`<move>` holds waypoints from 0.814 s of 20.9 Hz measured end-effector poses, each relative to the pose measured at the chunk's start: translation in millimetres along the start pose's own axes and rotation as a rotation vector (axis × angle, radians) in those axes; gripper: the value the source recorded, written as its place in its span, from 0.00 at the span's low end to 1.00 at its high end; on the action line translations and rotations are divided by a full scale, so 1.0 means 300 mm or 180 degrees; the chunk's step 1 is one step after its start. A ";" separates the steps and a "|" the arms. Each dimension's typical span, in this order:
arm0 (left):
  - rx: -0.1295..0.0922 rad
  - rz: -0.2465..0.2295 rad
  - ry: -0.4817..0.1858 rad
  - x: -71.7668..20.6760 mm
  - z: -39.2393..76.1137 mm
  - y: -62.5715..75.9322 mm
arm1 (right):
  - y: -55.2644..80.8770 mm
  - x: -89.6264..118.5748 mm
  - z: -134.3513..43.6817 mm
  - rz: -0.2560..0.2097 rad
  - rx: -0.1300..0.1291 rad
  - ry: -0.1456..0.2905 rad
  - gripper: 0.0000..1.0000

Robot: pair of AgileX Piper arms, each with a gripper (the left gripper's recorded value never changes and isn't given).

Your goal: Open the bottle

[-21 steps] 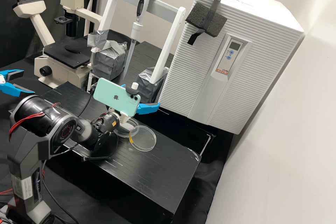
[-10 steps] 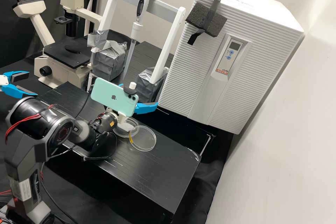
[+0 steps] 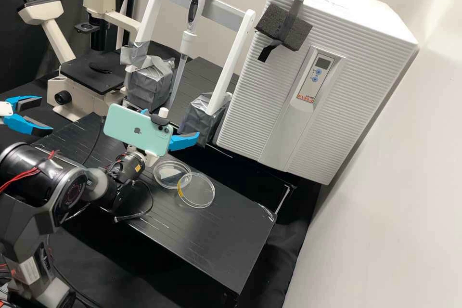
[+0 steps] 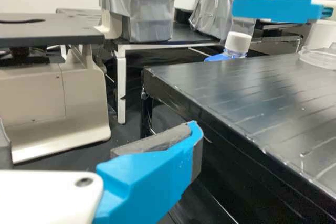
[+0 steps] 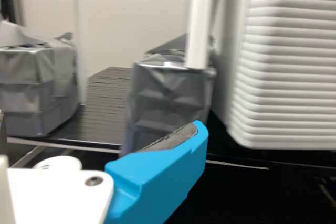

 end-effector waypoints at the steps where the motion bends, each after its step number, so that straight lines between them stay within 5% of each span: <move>1: 0.0011 0.0013 -0.0003 0.003 -0.001 0.004 | -0.010 0.000 -0.010 -0.0035 0.0003 0.0036 1.00; 7: 0.0023 0.0026 -0.0006 0.006 -0.003 0.009 | -0.054 0.002 -0.033 -0.0170 -0.0032 0.0097 1.00; 12: 0.0023 0.0026 -0.0006 0.006 -0.003 0.009 | -0.088 0.011 -0.017 -0.0231 -0.0141 -0.0017 1.00; 15: 0.0018 0.0021 -0.0005 0.005 -0.002 0.007 | -0.089 0.020 -0.014 -0.0219 -0.0128 -0.0041 1.00; 16: 0.0018 0.0021 -0.0005 0.005 -0.002 0.007 | -0.086 0.025 -0.018 -0.0203 -0.0124 -0.0030 0.00; 17: 0.0018 0.0021 -0.0005 0.005 -0.002 0.007 | -0.083 0.029 -0.021 -0.0190 -0.0122 -0.0018 0.00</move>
